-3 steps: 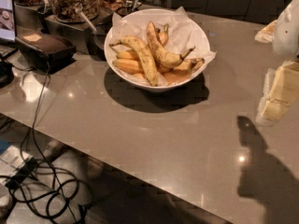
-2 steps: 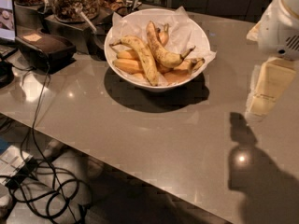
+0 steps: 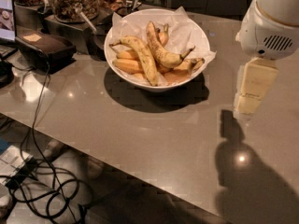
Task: Pick banana from white bowl
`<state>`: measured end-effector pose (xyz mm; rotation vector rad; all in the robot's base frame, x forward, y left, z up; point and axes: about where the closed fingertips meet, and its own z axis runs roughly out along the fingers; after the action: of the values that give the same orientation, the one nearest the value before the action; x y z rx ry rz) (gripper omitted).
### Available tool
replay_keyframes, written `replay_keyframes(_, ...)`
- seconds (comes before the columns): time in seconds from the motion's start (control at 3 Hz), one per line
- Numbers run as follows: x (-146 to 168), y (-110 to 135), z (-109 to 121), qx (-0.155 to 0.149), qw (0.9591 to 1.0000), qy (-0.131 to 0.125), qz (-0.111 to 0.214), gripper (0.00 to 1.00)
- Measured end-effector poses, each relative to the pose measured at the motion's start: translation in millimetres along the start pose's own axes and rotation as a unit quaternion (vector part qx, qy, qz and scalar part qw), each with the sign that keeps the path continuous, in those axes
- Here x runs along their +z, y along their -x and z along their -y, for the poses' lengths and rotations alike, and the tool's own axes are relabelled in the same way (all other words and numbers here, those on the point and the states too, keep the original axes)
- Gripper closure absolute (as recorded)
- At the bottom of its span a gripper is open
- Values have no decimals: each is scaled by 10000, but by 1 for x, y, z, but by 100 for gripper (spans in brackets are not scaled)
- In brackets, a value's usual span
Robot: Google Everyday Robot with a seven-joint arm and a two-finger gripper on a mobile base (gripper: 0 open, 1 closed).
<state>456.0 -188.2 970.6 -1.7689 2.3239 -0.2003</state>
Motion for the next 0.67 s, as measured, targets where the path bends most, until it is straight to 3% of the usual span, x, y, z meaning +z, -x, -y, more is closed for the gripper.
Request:
replay_keyframes(0.33, -7, 10, 3, 145, 9997, 41, 216, 0)
replay_keyframes(0.67, -10, 28, 7, 192, 9996, 89, 164, 0)
